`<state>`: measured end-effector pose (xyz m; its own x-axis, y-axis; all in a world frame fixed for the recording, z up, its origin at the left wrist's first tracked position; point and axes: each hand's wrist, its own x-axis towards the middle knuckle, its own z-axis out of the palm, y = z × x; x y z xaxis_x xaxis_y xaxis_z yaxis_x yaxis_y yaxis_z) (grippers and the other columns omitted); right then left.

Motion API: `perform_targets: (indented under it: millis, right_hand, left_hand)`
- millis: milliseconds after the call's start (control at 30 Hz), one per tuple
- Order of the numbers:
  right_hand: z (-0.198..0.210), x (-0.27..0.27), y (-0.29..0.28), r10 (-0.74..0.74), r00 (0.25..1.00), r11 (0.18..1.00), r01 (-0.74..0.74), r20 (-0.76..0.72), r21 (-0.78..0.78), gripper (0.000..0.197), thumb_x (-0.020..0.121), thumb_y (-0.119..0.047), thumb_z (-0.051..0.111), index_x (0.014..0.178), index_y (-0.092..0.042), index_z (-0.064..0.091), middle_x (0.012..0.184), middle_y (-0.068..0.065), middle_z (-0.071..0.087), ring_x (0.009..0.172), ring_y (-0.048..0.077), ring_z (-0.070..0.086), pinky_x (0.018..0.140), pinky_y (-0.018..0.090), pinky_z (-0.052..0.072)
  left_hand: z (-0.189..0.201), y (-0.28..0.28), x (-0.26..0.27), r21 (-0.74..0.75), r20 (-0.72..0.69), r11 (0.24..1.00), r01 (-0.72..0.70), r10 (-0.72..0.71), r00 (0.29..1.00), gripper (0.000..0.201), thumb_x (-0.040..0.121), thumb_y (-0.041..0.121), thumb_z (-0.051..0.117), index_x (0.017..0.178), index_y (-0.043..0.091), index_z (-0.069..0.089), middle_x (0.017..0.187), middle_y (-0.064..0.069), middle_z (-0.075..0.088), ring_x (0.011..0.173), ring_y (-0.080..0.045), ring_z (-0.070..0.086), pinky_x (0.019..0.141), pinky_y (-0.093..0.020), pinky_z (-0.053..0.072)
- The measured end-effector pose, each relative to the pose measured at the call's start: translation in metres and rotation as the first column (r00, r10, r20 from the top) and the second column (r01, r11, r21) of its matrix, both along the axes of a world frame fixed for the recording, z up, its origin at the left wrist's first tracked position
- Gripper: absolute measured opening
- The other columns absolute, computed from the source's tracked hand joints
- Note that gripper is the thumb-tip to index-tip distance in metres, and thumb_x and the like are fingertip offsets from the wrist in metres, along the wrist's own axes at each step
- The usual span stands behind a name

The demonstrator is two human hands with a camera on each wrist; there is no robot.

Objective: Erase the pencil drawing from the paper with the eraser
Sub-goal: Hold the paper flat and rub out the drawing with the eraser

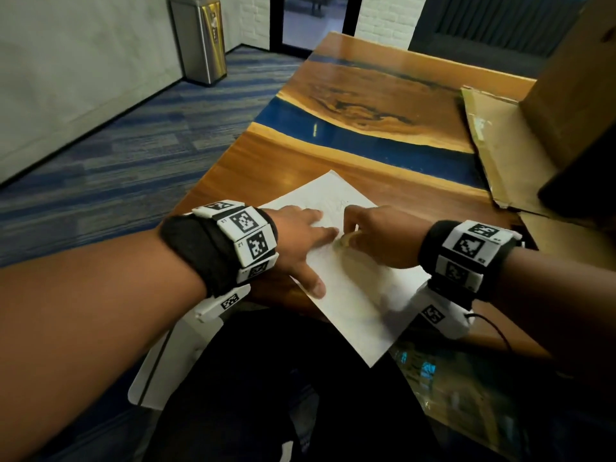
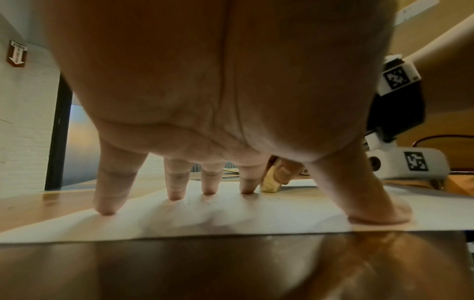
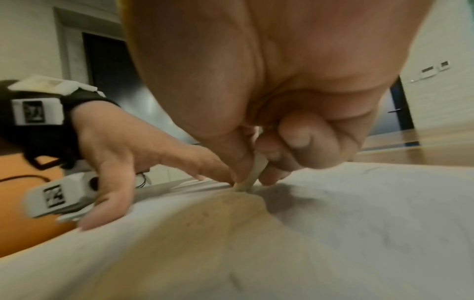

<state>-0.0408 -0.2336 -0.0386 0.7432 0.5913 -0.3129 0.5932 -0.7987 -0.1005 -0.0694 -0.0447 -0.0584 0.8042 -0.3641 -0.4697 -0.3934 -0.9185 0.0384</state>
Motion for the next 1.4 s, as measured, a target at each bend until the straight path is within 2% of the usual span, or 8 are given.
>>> perform_targets:
  millis: [167,300,433,733,867,1033,1233,1400]
  right_hand:
    - [-0.003,-0.016,0.002,0.187,0.958,0.982,-0.177,-0.219,0.063,0.011,0.1,-0.026,0.053,0.11,-0.028,0.054,0.097,-0.01,0.056,0.087,0.012,0.055,0.068,0.019,0.036]
    - [0.001,0.0,-0.003,0.063,0.998,0.998,-0.063,-0.001,0.023,0.021,0.1,-0.027,0.05,0.121,-0.026,0.052,0.096,-0.004,0.062,0.083,0.017,0.055,0.067,0.029,0.041]
    - [-0.004,-0.021,-0.003,0.265,0.931,0.964,-0.259,-0.25,0.057,0.018,0.099,-0.025,0.054,0.117,-0.029,0.057,0.11,-0.007,0.06,0.095,0.013,0.055,0.079,0.025,0.041]
    - [-0.007,-0.026,-0.004,0.286,0.924,0.958,-0.271,-0.252,0.094,0.018,0.099,-0.027,0.054,0.117,-0.03,0.058,0.113,-0.005,0.063,0.096,0.015,0.057,0.082,0.027,0.044]
    - [0.0,-0.014,-0.007,0.127,0.991,0.99,-0.123,-0.047,0.07,0.021,0.099,-0.025,0.052,0.12,-0.027,0.054,0.112,0.0,0.059,0.093,0.017,0.053,0.075,0.026,0.035]
    - [-0.003,-0.029,-0.008,0.302,0.922,0.953,-0.287,-0.241,0.097,0.021,0.099,-0.024,0.055,0.119,-0.028,0.057,0.112,-0.002,0.059,0.098,0.017,0.056,0.085,0.028,0.045]
    - [-0.003,-0.005,-0.003,0.044,0.998,0.999,-0.043,-0.048,0.024,0.02,0.102,-0.03,0.048,0.122,-0.028,0.05,0.079,-0.013,0.05,0.071,0.002,0.046,0.058,0.022,0.034]
    - [-0.001,-0.009,-0.001,0.062,0.995,0.998,-0.061,-0.072,0.026,0.019,0.102,-0.03,0.048,0.121,-0.027,0.049,0.085,-0.008,0.055,0.075,0.009,0.051,0.06,0.023,0.036]
  left_hand:
    - [0.003,0.0,0.002,0.0,-0.038,1.0,-0.004,0.004,0.999,0.117,0.065,0.082,0.067,0.157,0.041,0.008,0.168,-0.002,-0.002,0.152,-0.033,0.008,0.12,-0.053,0.02]
    - [0.008,-0.003,0.003,0.029,-0.053,0.999,0.018,-0.016,0.998,0.114,0.068,0.079,0.068,0.158,0.039,0.009,0.167,-0.006,0.0,0.151,-0.035,0.01,0.119,-0.054,0.023]
    - [0.01,-0.004,0.004,0.038,-0.077,0.999,0.012,-0.009,0.997,0.12,0.066,0.078,0.07,0.158,0.039,0.005,0.168,-0.003,-0.002,0.153,-0.03,0.006,0.12,-0.053,0.021]
    - [0.008,-0.006,0.009,0.077,-0.074,0.997,0.013,-0.007,0.997,0.122,0.066,0.08,0.068,0.158,0.038,0.002,0.168,-0.004,-0.005,0.153,-0.03,0.005,0.12,-0.056,0.02]
    - [0.006,-0.006,0.011,0.088,-0.055,0.996,0.024,-0.019,0.998,0.122,0.059,0.083,0.068,0.156,0.035,0.013,0.166,-0.008,0.004,0.15,-0.035,0.014,0.115,-0.058,0.028]
    - [0.007,-0.005,0.012,0.107,-0.055,0.994,0.029,-0.024,0.998,0.123,0.067,0.079,0.068,0.159,0.034,0.001,0.168,-0.008,-0.004,0.153,-0.032,0.005,0.12,-0.056,0.018]
    - [0.016,-0.005,0.015,0.183,-0.025,0.983,-0.01,0.015,1.0,0.12,0.07,0.079,0.066,0.159,0.031,0.002,0.167,-0.012,0.0,0.151,-0.036,0.014,0.118,-0.051,0.026]
    - [0.011,-0.003,0.011,0.139,-0.033,0.989,-0.053,0.058,0.998,0.125,0.066,0.088,0.059,0.159,0.03,0.0,0.168,-0.008,-0.003,0.152,-0.032,0.009,0.12,-0.054,0.021]
